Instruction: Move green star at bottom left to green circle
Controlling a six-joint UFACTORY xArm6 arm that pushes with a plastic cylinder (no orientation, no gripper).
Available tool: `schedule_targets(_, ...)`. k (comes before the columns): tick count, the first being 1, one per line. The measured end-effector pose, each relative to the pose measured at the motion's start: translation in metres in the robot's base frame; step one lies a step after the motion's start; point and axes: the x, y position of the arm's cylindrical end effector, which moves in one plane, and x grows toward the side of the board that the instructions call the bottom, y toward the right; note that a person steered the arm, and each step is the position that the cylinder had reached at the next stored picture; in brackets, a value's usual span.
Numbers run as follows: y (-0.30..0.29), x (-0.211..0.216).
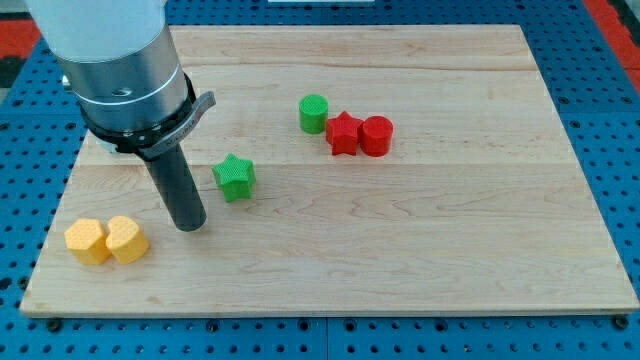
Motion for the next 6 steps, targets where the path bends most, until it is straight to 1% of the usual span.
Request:
schedule_targets(2,0.002,0.001)
schedule_targets(3,0.026,-0.014)
schedule_targets(4,0.073,-0.049)
schedule_targets(5,0.073,-0.126)
schedule_targets(6,0.111,-0.147)
